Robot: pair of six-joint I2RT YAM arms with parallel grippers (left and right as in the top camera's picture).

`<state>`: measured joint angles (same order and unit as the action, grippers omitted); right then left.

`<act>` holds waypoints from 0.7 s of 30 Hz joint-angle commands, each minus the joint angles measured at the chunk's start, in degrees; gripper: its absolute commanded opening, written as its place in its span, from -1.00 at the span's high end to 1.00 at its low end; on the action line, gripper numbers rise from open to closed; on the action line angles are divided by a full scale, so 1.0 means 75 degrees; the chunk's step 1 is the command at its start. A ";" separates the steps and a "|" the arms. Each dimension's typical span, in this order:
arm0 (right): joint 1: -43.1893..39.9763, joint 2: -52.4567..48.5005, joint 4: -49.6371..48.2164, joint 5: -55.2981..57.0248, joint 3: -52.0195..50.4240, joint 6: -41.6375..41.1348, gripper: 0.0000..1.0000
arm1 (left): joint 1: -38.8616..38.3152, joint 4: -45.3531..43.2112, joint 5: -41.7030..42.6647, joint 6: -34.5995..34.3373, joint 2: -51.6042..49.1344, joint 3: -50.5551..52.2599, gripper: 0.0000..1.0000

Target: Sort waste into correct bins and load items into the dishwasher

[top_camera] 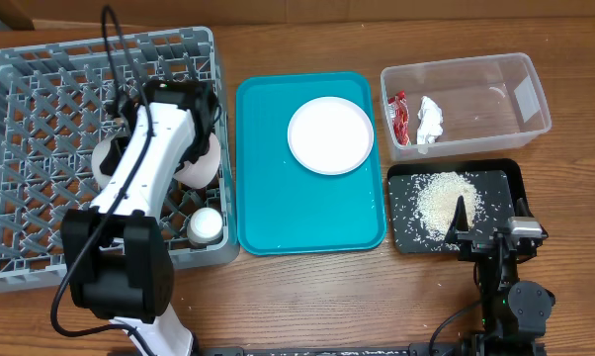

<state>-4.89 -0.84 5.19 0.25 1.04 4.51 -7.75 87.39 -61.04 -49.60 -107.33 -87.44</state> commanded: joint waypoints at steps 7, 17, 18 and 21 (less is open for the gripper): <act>-0.0009 0.0061 -0.0050 0.0006 -0.0076 0.0029 -1.00 | -0.0271 -0.0530 -0.0478 0.0184 -0.0134 0.0023 0.89; -0.0009 0.0061 -0.0050 0.0006 -0.0076 0.0032 -1.00 | -0.0271 -0.1393 -0.0539 0.1145 -0.0163 0.0023 0.85; -0.0009 0.0061 -0.0050 0.0006 -0.0076 0.0032 -1.00 | -0.0271 -0.1364 -0.0551 0.1169 -0.0172 0.0023 0.88; -0.0009 0.0061 -0.0050 0.0006 -0.0076 0.0032 -1.00 | -0.0271 -0.1192 -0.0752 0.1195 -0.0175 0.0023 0.92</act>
<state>-4.89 -0.84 5.15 0.21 1.04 4.56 -9.78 77.58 -63.64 -42.17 -107.77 -87.44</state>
